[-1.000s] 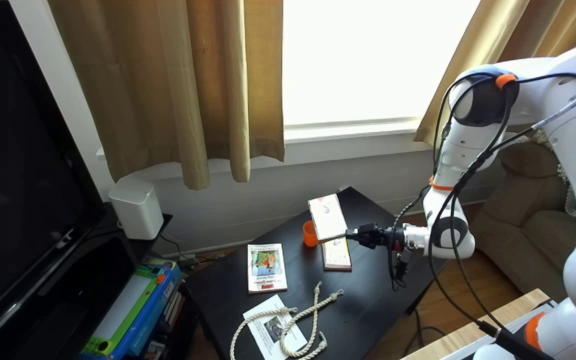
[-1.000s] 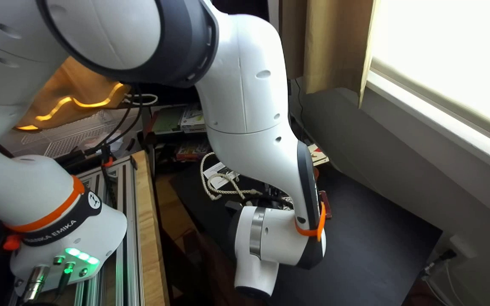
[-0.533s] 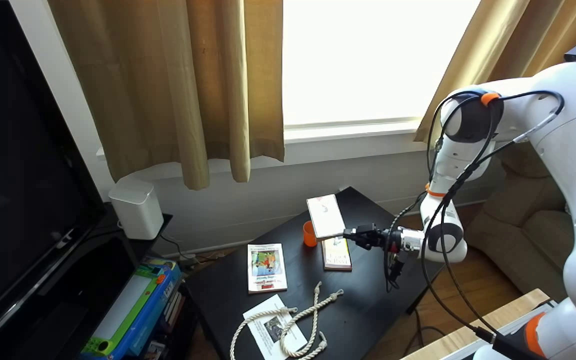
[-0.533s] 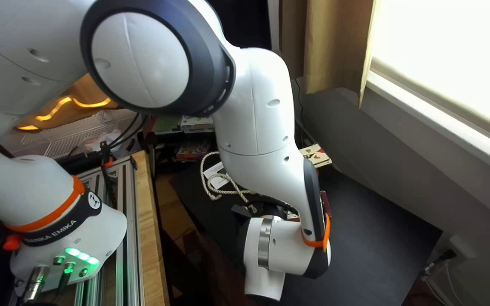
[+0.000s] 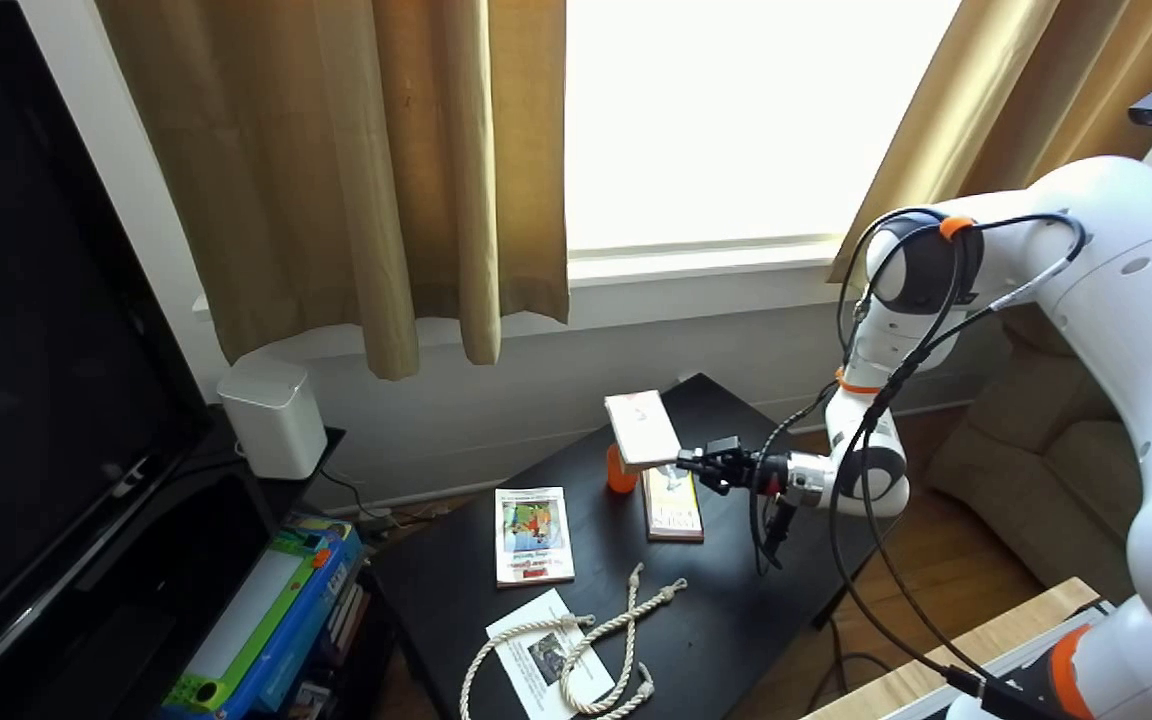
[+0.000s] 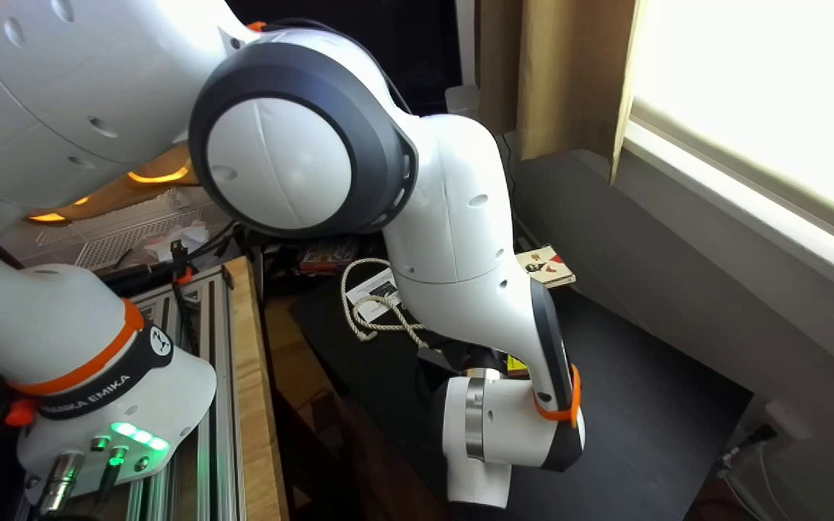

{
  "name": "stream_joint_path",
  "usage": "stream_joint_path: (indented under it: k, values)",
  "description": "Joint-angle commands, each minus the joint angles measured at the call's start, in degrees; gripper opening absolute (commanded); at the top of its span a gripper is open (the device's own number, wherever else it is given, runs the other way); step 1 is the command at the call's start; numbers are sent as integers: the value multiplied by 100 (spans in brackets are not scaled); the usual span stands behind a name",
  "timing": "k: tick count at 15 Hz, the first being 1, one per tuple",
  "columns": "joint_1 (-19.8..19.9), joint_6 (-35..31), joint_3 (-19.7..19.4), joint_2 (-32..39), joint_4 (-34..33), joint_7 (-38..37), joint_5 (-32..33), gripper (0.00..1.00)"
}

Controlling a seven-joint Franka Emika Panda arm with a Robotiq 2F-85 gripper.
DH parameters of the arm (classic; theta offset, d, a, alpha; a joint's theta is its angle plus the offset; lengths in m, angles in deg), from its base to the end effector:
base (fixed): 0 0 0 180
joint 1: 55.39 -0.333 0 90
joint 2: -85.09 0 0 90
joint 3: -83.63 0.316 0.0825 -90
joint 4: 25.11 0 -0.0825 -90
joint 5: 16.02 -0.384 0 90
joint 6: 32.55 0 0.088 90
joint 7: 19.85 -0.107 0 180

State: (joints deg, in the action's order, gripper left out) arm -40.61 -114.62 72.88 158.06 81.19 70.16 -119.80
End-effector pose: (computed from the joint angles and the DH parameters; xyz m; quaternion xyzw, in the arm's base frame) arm 0.4339 -0.1043 -0.1195 -0.6968 0.1741 -0.2086 0.6638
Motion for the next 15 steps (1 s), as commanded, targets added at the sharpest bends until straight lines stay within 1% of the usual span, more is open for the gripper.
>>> stream_joint_path:
  k: [1, 3, 6, 7, 12, 15]
  values:
    - [-57, 24, -45, 45, -87, -168, -35, 17]
    - [-74, -10, -40, 61, -167, -330, -30, 17]
    - [-84, -21, -39, 63, -179, -367, -28, 17]
    - [-97, -117, -56, 73, -160, -466, -68, 4]
    - [-80, -175, -72, 137, -187, -696, -66, 4]
    - [-111, -299, -65, 202, -266, -959, -81, 4]
